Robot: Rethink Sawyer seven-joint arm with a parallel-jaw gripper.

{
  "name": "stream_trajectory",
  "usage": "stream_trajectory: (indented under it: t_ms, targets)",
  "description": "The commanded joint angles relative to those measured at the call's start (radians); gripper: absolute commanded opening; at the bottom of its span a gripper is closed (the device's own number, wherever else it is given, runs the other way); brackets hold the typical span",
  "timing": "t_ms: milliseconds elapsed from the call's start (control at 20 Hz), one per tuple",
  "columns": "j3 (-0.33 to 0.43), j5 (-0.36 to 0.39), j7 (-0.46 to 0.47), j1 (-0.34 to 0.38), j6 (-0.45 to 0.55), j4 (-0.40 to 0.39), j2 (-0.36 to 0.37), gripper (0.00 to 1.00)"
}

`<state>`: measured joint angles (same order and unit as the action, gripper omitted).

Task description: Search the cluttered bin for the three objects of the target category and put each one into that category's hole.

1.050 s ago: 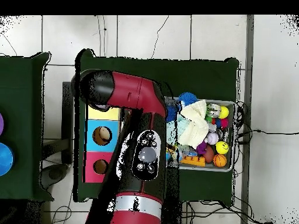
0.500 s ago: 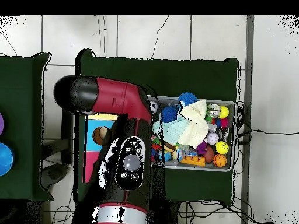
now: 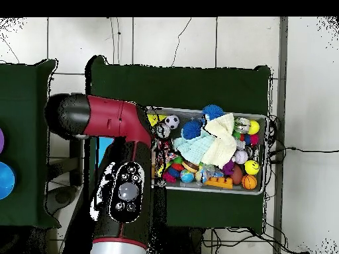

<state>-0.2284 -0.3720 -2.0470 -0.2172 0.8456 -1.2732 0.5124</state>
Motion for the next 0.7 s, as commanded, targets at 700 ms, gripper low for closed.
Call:
stream_trajectory:
  t_ms: [700]
  targets:
    - [0.023,-0.004,-0.192,0.048,-0.033,-0.042,-0.061,0.0]
